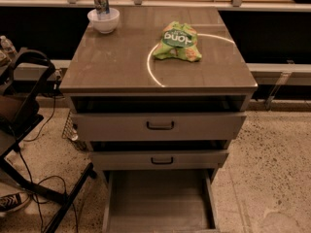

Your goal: Close bottom drawer

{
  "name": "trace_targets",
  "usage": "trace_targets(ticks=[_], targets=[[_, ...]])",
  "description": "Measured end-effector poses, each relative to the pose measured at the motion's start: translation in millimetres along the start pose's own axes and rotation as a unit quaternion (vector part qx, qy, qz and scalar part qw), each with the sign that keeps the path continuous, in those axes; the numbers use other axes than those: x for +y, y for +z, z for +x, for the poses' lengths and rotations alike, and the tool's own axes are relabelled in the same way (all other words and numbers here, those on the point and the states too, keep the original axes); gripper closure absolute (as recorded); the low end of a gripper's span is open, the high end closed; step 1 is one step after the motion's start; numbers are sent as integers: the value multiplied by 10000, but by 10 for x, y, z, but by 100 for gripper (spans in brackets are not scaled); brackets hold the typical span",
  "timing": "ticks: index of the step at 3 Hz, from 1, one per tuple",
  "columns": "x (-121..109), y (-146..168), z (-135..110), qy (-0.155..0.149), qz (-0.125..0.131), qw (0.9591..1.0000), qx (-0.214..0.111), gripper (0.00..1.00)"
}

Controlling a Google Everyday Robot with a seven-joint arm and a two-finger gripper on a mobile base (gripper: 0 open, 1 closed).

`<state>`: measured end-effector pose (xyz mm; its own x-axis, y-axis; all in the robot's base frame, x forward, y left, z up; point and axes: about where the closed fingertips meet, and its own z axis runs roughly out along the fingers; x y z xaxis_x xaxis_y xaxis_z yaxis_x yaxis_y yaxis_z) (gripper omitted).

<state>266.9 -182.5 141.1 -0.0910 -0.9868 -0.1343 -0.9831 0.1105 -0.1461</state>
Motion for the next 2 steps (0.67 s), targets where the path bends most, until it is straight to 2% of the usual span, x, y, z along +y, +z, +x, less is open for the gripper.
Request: trace_targets(ticks=[1, 2], targets=[[-131, 148, -113, -129, 78, 9996, -257, 100], [-375, 261, -411, -430, 177, 9977, -488, 100]])
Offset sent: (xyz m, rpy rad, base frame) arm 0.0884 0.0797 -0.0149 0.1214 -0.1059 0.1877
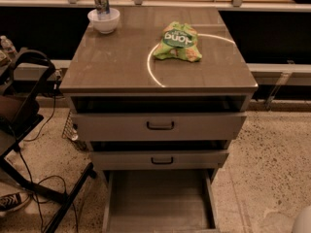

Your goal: Close bottom drawer

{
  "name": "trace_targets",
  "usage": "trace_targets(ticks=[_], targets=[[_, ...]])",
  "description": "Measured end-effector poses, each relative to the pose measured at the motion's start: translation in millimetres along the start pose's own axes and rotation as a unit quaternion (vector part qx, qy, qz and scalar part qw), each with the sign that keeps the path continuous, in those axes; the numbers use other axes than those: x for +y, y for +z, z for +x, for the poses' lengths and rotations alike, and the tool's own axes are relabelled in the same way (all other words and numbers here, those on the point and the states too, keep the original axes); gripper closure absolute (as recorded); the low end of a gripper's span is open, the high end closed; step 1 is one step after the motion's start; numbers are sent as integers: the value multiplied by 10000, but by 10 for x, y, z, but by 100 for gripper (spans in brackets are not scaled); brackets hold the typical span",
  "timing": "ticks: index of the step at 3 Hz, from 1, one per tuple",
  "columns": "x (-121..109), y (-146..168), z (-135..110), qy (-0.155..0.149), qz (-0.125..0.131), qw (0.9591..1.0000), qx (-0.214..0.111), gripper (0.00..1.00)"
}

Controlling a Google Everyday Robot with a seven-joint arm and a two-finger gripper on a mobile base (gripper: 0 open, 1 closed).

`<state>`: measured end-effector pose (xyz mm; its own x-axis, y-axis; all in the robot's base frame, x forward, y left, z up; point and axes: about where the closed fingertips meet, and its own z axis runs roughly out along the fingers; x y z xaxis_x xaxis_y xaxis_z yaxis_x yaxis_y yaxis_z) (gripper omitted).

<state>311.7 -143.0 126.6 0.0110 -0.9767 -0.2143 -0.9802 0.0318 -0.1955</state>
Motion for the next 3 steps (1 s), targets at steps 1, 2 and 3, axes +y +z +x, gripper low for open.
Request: trace_targets(ticks=[1, 2, 3], targets=[[-390, 164, -443, -483, 190, 9981, -339, 100], [-390, 164, -443, -483, 190, 9981, -339, 100], [-666, 222, -468, -519, 342, 9969, -475, 100]])
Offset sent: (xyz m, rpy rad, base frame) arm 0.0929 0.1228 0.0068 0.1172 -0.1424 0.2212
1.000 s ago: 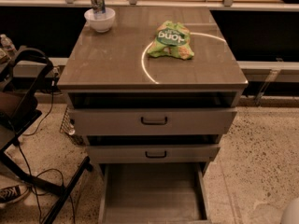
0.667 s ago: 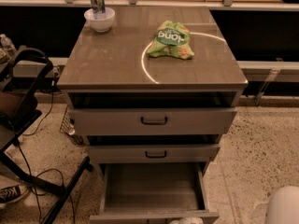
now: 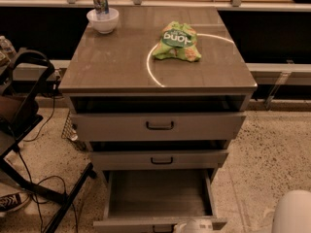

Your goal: Close bottom drawer

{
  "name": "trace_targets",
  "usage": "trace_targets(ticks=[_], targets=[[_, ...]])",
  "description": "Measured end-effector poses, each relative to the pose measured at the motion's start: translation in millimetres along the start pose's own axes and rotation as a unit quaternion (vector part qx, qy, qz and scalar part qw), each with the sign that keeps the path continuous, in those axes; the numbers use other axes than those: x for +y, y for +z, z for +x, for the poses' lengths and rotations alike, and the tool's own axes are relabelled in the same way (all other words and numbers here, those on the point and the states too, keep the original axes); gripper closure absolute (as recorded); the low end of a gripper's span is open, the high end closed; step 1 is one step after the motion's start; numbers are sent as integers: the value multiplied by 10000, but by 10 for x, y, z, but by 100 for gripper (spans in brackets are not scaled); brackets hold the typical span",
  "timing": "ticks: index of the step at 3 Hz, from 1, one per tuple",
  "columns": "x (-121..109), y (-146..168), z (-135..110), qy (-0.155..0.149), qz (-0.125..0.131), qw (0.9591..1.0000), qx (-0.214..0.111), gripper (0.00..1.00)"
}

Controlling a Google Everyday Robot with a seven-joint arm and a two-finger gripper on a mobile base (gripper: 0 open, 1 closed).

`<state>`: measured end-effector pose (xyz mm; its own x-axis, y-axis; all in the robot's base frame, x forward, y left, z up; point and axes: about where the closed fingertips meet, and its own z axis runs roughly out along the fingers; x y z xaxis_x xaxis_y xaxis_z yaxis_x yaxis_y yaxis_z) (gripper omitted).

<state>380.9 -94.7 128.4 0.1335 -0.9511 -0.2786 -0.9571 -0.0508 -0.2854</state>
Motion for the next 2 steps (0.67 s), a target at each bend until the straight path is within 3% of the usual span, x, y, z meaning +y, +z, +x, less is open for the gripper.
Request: trace_targets(ticks=[2], targets=[[0, -7, 23, 0, 0, 10000, 0, 100]])
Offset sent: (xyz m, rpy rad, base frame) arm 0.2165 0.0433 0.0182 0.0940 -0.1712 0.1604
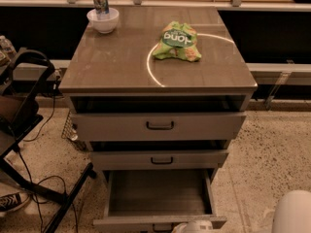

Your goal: Close bottom drawer

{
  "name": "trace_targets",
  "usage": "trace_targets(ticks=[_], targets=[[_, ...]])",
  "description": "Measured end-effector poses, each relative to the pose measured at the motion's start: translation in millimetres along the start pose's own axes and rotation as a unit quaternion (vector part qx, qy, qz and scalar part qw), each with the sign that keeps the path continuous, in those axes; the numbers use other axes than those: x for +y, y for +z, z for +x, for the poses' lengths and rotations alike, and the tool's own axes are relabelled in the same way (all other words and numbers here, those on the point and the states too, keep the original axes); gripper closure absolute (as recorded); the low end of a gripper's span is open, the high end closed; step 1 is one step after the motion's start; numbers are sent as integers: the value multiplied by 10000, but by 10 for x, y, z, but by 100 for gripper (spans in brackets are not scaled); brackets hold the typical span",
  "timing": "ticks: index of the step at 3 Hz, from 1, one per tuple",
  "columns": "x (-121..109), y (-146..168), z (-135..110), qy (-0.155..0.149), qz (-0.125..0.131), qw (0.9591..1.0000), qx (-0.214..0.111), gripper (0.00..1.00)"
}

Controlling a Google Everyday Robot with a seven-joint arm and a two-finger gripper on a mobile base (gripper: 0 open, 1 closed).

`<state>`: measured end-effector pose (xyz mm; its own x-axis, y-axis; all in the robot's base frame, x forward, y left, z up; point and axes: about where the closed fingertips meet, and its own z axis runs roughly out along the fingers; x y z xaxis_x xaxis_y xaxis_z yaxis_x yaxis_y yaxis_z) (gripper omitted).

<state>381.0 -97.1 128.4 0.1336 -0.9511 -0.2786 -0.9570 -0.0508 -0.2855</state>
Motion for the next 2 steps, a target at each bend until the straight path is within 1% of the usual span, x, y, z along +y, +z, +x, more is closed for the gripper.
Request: trace_targets(ticks=[2], targets=[[-1, 1, 0, -1, 0, 10000, -1, 100]])
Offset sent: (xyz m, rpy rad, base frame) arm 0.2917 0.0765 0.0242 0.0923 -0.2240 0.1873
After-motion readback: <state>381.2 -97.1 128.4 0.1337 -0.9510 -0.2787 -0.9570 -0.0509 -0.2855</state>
